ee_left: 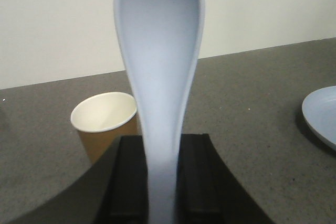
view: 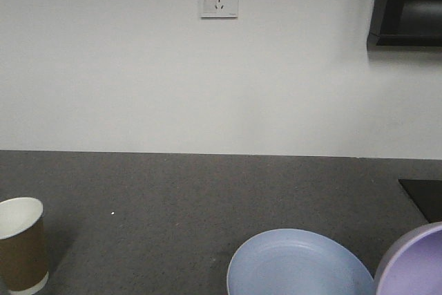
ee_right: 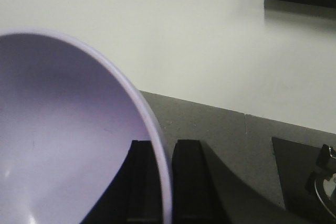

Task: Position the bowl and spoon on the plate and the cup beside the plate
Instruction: 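Move the held bowl with the right gripper above the blue plate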

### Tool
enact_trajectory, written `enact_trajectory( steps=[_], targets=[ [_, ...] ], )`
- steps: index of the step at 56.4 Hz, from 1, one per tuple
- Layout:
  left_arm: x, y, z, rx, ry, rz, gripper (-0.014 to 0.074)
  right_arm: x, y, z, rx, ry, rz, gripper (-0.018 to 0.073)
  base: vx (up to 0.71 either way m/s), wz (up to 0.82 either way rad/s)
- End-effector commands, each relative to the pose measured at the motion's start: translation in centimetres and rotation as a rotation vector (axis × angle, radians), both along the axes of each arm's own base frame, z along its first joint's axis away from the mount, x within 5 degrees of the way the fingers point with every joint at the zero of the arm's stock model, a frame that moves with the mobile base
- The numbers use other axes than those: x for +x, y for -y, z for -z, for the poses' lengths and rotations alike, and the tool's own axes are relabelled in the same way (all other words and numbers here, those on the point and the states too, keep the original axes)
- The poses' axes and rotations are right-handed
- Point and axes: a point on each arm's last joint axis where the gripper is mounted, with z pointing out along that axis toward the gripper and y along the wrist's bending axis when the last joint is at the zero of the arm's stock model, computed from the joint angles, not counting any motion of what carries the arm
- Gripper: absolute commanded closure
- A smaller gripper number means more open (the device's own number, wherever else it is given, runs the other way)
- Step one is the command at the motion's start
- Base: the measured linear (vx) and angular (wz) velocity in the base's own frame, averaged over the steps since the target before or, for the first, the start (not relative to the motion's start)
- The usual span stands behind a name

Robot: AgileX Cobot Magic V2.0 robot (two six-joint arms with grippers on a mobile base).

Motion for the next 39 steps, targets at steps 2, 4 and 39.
enact_trajectory(
  steps=[2,4,39],
  targets=[
    [-0.02,0.04,-1.66,-0.034,0.104,0.005,0.0603,0.01,0.32,-1.44,0.025,0.082,0.038,0.0568,0.25,-0.19],
    [-0.02,0.04,-1.66,-0.034,0.104,0.005,0.0603,0.01,0.32,-1.44,0.025,0.082,0.038,0.0568,0.25,-0.18],
    [-0.02,0.04,-1.66,-0.034,0.104,0.005,0.0603,0.01,0.32,-1.44,0.025,0.082,0.038,0.0568,0.1,-0.04]
  ],
)
